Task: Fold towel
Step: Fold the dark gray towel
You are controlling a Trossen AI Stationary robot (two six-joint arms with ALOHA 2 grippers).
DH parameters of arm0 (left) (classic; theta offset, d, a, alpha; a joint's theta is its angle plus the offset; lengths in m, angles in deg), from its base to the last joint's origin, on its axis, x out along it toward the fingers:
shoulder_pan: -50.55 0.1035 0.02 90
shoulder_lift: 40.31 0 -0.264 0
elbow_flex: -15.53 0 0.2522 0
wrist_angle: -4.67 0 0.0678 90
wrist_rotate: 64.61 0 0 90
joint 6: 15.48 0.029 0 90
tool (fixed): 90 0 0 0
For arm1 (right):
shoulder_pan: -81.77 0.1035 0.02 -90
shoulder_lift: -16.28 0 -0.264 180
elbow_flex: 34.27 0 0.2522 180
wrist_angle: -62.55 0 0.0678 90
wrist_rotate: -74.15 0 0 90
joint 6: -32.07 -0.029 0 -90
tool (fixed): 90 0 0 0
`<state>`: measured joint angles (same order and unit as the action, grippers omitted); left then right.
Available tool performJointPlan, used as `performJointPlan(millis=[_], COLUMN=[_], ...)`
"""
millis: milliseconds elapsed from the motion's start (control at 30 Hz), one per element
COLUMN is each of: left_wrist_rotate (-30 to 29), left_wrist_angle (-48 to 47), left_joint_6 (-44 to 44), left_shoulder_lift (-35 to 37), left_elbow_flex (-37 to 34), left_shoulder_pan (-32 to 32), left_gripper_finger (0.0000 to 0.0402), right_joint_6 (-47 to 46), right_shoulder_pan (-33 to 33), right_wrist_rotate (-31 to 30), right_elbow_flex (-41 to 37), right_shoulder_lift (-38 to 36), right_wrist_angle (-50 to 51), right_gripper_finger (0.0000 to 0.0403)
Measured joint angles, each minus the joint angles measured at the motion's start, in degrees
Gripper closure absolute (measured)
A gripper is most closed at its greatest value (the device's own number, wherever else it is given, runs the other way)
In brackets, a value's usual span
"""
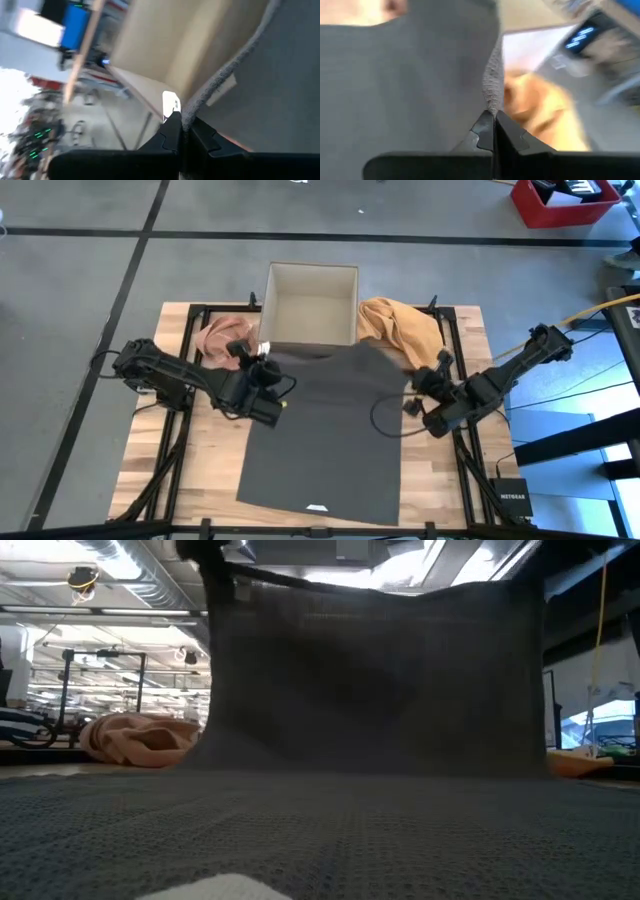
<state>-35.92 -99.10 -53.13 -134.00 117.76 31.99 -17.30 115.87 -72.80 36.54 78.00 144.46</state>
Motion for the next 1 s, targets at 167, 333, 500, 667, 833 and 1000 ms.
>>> performJointPlan(millis=[167, 333, 500, 667, 833, 1000], left_wrist_rotate=[9.6, 19.6, 26.4, 28.3, 31.3, 34.2], left_wrist_angle=[-0.1, 2.2, 8.8, 17.9, 21.4, 25.9], left_joint_6=[-3.1, -6.9, -9.8, -9.9, -11.1, -12.6], left_shoulder_lift=[0.0, 0.0, 0.0, 0.0, 0.0, 0.0], left_elbow_flex=[-3.2, -10.6, -14.5, -16.2, -16.8, -16.8], left_shoulder_pan=[-4.6, -11.1, -17.3, -21.8, -23.9, -26.3], left_gripper_finger=[0.04, 0.0398, 0.0398, 0.0395, 0.0394, 0.0394], right_joint_6=[-1.3, -3.4, -5.6, -6.2, -8.8, -9.4], right_shoulder_pan=[3.6, 9.3, 13.6, 16.5, 17.2, 19.1], right_wrist_rotate=[13.1, 20.0, 23.1, 26.8, 30.5, 31.0], right_elbow_flex=[-7.2, -12.4, -13.2, -13.3, -13.1, -13.1], right_shoulder_lift=[0.4, 1.8, 5.6, 9.4, 11.0, 11.5], right_wrist_angle=[-13.1, -24.9, -29.7, -35.5, -37.7, -43.9], right_gripper_finger=[0.0398, 0.0399, 0.0398, 0.0398, 0.0398, 0.0398])
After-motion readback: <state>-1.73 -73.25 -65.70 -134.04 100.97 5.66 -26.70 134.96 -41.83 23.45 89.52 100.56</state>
